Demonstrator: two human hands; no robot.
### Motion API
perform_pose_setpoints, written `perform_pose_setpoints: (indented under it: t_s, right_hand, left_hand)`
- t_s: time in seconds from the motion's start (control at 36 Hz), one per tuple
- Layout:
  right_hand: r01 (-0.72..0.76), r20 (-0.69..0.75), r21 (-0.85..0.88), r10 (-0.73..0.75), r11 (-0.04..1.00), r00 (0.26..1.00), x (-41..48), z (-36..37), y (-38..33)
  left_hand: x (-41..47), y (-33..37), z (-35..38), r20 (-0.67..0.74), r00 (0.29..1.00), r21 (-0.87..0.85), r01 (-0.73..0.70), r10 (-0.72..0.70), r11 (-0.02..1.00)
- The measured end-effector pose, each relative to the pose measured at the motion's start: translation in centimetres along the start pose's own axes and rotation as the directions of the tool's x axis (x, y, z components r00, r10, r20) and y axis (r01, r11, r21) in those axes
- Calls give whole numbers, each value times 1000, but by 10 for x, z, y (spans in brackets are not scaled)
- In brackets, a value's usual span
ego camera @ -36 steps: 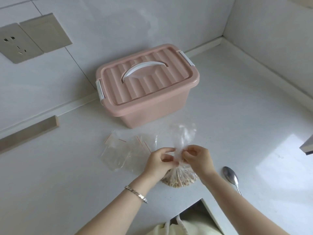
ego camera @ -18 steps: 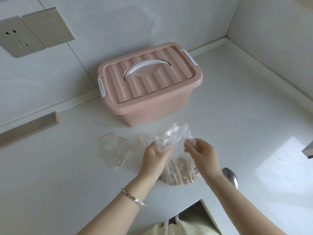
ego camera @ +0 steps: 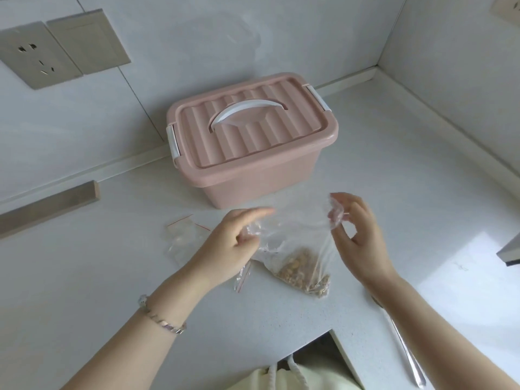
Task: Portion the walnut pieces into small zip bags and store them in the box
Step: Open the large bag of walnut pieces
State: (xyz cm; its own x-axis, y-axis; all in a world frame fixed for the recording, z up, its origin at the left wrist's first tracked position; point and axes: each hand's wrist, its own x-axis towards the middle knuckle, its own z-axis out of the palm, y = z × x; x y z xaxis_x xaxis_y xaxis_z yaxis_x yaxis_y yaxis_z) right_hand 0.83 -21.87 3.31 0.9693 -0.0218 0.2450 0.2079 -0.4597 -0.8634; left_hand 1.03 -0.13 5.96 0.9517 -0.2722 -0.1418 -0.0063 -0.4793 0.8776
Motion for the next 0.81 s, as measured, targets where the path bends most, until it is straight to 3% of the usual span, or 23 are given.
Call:
perform_pose_setpoints:
  t_s: [0.11,0.17,0.25,0.33,0.42,0.47,0.53,0.61,0.72,0.81]
  right_hand:
    - [280,230,-39,-264,959,936,9,-3,-13]
    - [346,322,4,-329,938,888,10,-3,-19]
    - [276,399,71,-281,959,873,7,-5,-23]
    - [157,420,126,-196,979,886,3,-8,-18]
    - [90,422,131,-138,987,896,0,-14,-17]
    - [65,459,95,-101,993,882,-1,-19,-17]
    - [108,517,41,-114,993,848,-3,-22,-19]
    - [161,598,-110,-64,981,799,-5,-20,-16]
    - [-4,555,-465,295,886,778,-6,-13,-17]
    - [-34,549,-580,422,814,721,-7,-9,-13]
  left_hand:
    - [8,10,-8,107,985,160,115,-133,980]
    - [13,12,-11,171,960,201,187,-222,962]
    - [16,18,-15,312,878,99,350,-363,932]
    - [20,12,-12,211,869,6,457,-448,889]
    - [22,1,-7,-81,921,228,388,-380,893]
    - [20,0,-6,-148,947,293,316,-284,902]
    - [19,0,-3,-18,989,251,149,-150,956]
    - [19,-6,-1,188,982,266,-37,-15,963]
    - [20,-8,-2,284,958,302,-41,-49,952]
    - [23,-10,-1,320,942,392,-39,-97,919]
